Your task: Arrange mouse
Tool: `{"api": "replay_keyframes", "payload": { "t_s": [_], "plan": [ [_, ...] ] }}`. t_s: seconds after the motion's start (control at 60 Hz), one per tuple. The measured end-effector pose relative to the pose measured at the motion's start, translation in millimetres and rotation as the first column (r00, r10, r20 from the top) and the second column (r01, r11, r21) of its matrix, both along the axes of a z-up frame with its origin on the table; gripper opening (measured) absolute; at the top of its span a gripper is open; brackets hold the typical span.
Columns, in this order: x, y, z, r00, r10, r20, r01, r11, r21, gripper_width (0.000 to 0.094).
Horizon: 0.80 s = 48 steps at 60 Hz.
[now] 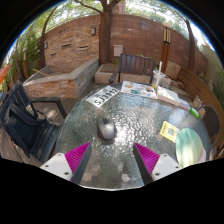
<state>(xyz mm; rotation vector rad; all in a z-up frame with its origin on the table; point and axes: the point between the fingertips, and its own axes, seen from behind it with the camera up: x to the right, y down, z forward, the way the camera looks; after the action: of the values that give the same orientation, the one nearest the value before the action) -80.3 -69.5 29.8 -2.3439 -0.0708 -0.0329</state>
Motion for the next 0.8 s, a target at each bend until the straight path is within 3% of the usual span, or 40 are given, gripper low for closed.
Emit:
{"api": "replay_keyframes", "payload": {
  "t_s": [0.117, 0.233, 0.333, 0.583, 0.667, 0.8],
  "plan": [
    [-8, 57, -28, 1.000, 0.003, 0.016, -0.003, 1.000, -0.015, 0.0822],
    [-14, 89, -48, 0.999, 0.023, 0.027, -0.022, 0.999, -0.031, 0.0703],
    [-24, 97, -50, 0.998, 0.062, -0.014, -0.063, 0.998, -0.025, 0.0536],
    [-31, 95, -46, 0.993, 0.108, -0.041, -0.109, 0.994, -0.030, 0.0366],
    [-27, 91, -26, 0.990, 0.135, -0.041, -0.135, 0.991, -0.007, 0.0363],
    [-7, 88, 80, 0.981, 0.166, -0.095, -0.148, 0.974, 0.172, 0.0363]
  ]
}}
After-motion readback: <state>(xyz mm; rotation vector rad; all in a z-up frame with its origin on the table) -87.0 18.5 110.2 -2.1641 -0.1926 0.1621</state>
